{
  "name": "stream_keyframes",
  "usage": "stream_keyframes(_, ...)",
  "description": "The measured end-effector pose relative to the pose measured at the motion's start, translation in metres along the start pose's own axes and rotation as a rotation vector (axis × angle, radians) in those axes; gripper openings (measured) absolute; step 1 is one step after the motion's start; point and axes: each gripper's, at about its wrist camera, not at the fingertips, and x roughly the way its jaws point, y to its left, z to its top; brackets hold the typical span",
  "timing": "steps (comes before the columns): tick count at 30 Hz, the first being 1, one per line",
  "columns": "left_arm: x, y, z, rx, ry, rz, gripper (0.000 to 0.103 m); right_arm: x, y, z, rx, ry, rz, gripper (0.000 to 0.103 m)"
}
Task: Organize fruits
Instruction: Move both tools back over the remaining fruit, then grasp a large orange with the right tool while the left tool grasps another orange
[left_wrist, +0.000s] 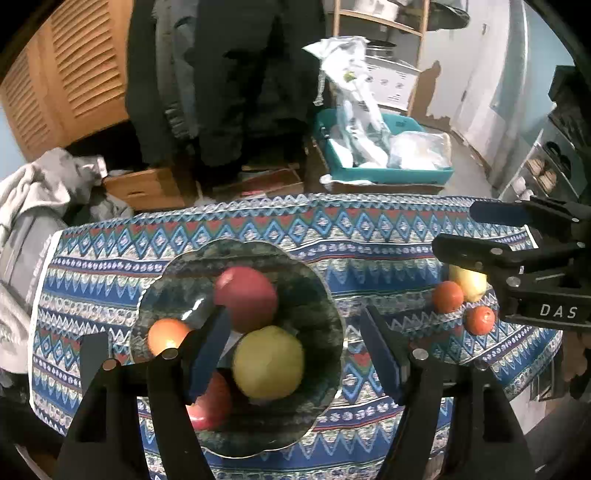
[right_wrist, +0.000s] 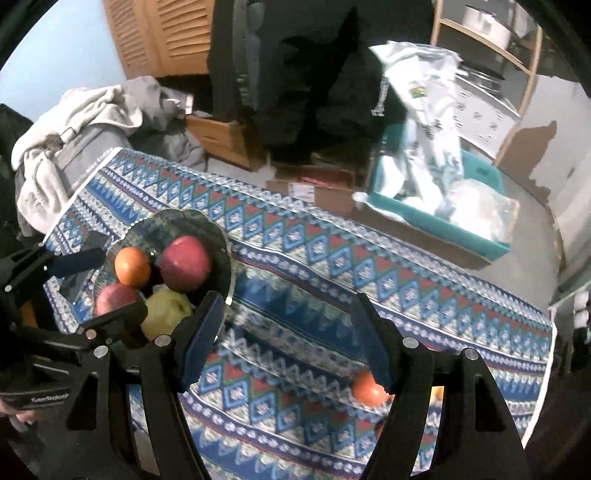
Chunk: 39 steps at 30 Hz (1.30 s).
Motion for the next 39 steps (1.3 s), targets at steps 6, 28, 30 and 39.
stream_keyframes(6,-0.003,-0.024,0.008,0.039,-0.007,-0.02,0.074,-0.018,-0.028,-0.017,0.027,-0.008,-0.044,0.072)
stream_keyframes(28,0.023,-0.11,0.027,0.188,0.027,-0.052,0.074,-0.037,-0.143,-0.078,0.236,0.02,-0.113,0.072)
stream_keyframes(30,0.027,-0.116,0.029,0.199,0.031,-0.054,0.074,-0.035,-0.151,-0.082,0.251,0.023,-0.113,0.072)
stream_keyframes(39,0.056,-0.136,0.036,0.222,0.064,-0.064,0.074,-0.009,-0.188,-0.1,0.343,0.083,-0.112,0.073)
